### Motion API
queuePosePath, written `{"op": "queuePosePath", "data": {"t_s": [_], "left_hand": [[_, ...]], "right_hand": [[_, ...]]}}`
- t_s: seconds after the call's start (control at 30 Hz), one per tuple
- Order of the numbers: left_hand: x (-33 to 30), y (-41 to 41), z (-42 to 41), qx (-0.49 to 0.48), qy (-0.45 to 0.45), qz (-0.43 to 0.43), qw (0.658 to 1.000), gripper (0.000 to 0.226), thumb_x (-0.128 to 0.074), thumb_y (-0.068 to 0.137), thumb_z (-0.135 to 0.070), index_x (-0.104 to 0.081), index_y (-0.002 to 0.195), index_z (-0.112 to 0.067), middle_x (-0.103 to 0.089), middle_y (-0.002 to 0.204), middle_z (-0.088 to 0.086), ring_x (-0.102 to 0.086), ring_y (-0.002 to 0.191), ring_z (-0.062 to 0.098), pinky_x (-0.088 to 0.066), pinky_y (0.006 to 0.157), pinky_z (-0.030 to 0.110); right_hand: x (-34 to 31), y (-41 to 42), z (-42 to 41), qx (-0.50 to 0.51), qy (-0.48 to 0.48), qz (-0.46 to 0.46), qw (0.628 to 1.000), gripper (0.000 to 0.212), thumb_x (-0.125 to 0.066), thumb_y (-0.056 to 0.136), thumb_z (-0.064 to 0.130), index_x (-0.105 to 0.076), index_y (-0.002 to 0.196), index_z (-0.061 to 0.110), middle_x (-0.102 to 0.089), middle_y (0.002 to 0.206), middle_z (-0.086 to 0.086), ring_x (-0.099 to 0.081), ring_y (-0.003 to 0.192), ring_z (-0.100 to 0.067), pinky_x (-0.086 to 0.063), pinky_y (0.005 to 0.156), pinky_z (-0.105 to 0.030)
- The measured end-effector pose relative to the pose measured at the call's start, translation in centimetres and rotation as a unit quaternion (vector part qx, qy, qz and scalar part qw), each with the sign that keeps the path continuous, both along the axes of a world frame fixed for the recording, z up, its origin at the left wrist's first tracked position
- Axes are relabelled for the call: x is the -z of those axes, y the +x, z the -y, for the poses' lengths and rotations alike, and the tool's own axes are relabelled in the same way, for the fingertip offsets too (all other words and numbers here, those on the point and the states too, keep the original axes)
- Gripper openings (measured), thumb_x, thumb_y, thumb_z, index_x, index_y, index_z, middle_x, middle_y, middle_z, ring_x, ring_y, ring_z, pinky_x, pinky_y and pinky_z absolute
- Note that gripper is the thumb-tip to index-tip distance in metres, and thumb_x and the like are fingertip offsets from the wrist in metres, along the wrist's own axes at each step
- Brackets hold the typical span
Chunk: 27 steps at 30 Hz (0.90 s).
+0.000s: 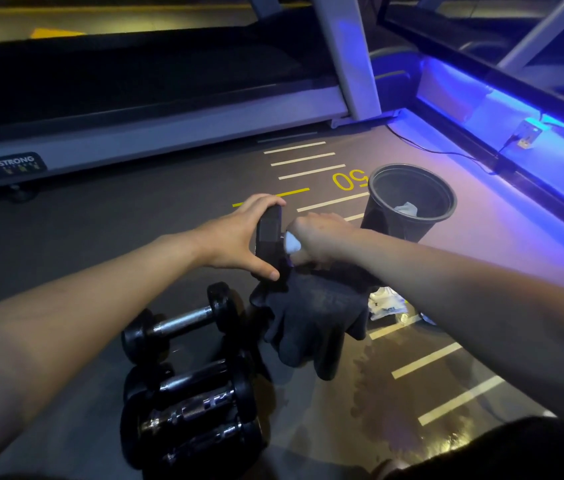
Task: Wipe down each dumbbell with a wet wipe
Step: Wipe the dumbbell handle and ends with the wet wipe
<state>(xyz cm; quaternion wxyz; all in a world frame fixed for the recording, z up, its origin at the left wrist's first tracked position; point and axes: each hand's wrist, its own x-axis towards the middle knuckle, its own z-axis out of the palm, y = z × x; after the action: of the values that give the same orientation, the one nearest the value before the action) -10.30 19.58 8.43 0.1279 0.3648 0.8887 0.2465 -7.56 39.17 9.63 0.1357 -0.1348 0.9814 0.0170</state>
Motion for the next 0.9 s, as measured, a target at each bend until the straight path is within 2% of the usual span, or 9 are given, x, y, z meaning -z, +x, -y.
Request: {"op": "queuePosePath", "data": {"t_s": [0.17,0.27,0.33,0.5,0.67,0.9], "left_hand": [[-0.2,0.4,-0.1,-0.004,-0.008,-0.009,1.0,0.117,-0.092,0.054,-0.057,-0.021,0.146,-0.042,-0.02,0.15,-0.026,-0.036,0.137,0.005,-0.044,0.107,0.046],[-0.4,0.3,-0.3,-0.005,-0.012,-0.013,1.0,0.116,-0.092,0.054,-0.057,-0.021,0.146,-0.042,-0.02,0.15,-0.026,-0.036,0.137,0.007,-0.044,0.106,0.047],[-0.5,0.3,-0.5,-0.004,-0.013,-0.015,1.0,0.116,-0.092,0.055,-0.057,-0.021,0.146,-0.042,-0.02,0.15,-0.025,-0.036,0.137,0.008,-0.044,0.106,0.048],[-0.5,0.2,-0.7,0.001,-0.005,-0.012,1.0,0.116,-0.093,0.056,-0.054,-0.022,0.147,-0.039,-0.022,0.15,-0.022,-0.037,0.138,0.011,-0.042,0.109,0.047],[-0.5,0.1,-0.7,0.0,0.0,-0.006,1.0,0.116,-0.093,0.057,-0.051,-0.023,0.148,-0.036,-0.022,0.15,-0.019,-0.037,0.137,0.012,-0.041,0.11,0.043],[-0.4,0.5,-0.8,-0.009,0.014,-0.003,1.0,0.117,-0.095,0.058,-0.046,-0.023,0.15,-0.03,-0.022,0.152,-0.013,-0.035,0.139,0.011,-0.039,0.112,0.037]], "right_hand": [[0.0,0.2,-0.6,-0.007,0.011,-0.009,1.0,0.027,-0.07,0.075,0.039,-0.061,0.093,0.021,-0.061,0.089,-0.006,-0.052,0.078,-0.029,-0.037,0.064,-0.031],[-0.1,0.3,-1.4,0.0,0.02,-0.005,1.0,0.03,-0.071,0.071,0.042,-0.065,0.092,0.021,-0.06,0.085,-0.004,-0.056,0.078,-0.029,-0.039,0.063,-0.032],[0.1,0.5,-2.5,0.007,0.022,-0.003,1.0,0.029,-0.07,0.068,0.044,-0.066,0.089,0.023,-0.062,0.086,-0.004,-0.06,0.082,-0.031,-0.039,0.063,-0.033],[0.2,1.0,-4.5,-0.014,0.088,-0.025,0.996,0.038,-0.064,0.08,0.039,-0.063,0.11,0.015,-0.067,0.109,-0.011,-0.064,0.101,-0.033,-0.038,0.07,-0.033],[-0.2,1.0,-5.1,-0.006,0.13,-0.016,0.991,0.039,-0.066,0.082,0.035,-0.063,0.112,0.011,-0.068,0.114,-0.013,-0.065,0.105,-0.032,-0.043,0.074,-0.034],[0.4,0.6,-5.0,-0.014,0.076,-0.01,0.997,0.041,-0.068,0.082,0.037,-0.062,0.109,0.008,-0.064,0.107,-0.016,-0.063,0.1,-0.036,-0.043,0.069,-0.033]]}}
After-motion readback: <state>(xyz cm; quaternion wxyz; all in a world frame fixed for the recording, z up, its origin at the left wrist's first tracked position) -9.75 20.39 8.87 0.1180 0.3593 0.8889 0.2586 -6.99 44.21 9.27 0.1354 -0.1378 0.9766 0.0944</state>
